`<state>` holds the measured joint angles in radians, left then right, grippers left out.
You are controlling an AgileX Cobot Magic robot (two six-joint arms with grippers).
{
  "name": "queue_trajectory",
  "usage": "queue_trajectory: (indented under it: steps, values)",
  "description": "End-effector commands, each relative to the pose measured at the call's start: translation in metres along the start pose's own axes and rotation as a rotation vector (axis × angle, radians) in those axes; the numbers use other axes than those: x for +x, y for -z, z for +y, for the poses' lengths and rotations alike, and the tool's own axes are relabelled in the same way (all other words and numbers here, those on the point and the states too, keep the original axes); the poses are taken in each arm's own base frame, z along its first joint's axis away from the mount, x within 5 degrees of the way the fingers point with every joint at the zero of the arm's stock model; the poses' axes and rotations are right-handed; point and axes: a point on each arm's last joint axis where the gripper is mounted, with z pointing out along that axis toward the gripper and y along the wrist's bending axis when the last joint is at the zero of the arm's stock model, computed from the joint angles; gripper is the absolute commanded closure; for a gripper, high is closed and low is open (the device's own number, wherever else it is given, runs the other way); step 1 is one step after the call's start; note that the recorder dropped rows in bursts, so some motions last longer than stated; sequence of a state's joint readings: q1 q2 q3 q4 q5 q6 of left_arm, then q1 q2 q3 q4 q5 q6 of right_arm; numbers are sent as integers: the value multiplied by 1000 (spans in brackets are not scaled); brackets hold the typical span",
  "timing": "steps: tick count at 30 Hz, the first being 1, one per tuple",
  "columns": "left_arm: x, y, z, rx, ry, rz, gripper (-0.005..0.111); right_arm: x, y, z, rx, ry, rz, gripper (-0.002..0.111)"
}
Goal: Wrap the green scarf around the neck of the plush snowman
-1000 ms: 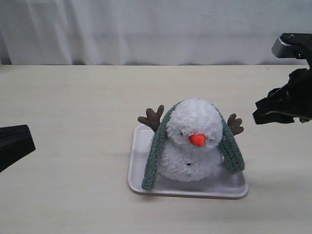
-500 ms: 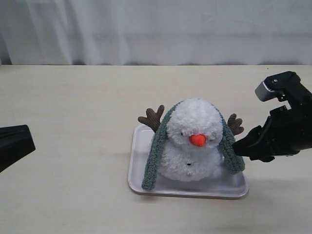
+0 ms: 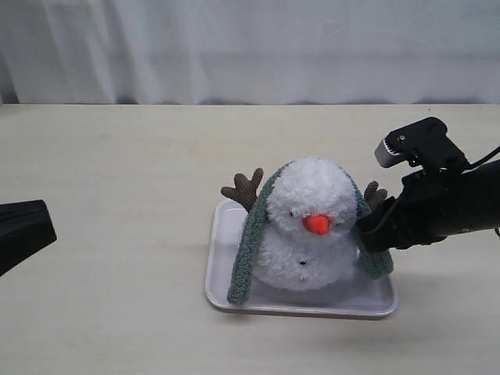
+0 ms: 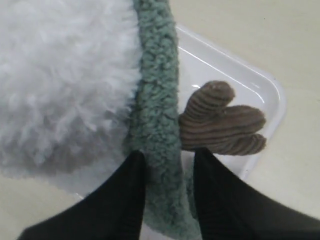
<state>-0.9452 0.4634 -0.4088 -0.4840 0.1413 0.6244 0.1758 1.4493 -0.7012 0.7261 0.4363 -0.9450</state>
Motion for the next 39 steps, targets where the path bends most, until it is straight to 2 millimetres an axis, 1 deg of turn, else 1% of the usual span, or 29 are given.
queue_trajectory:
  steps: [1,3,8,13,16,19,21,24,25,32,35,39]
  values:
    - [1,1,-1,7,15,-4,107,-2,-1,3,-27,-4,-25,95]
    - [1,1,-1,7,15,-4,107,-2,0,4,-43,21,-26,104]
    - [1,1,-1,7,15,-4,107,-5,3,7,-67,16,-59,104]
    - [1,1,-1,7,15,-4,107,-15,15,10,-63,34,-119,104]
    - [1,1,-1,7,15,-4,107,-23,23,11,-71,-4,-171,104]
    - [1,1,-1,7,15,-4,107,-26,25,10,-62,-41,-201,104]
    - [1,1,-1,7,15,-4,107,-25,24,11,-66,-71,-199,104]
    - [1,1,-1,7,15,-4,107,-24,22,11,-93,-249,-179,104]
    - [1,1,-1,7,15,-4,107,-23,20,11,-108,-277,-164,104]
    - [1,1,-1,8,17,-3,107,-21,17,13,-133,-303,-137,104]
    - [1,1,-1,8,17,-3,107,-19,17,12,-114,-261,-112,104]
    - [1,1,-1,8,17,-3,107,-14,16,8,-65,-300,-66,104]
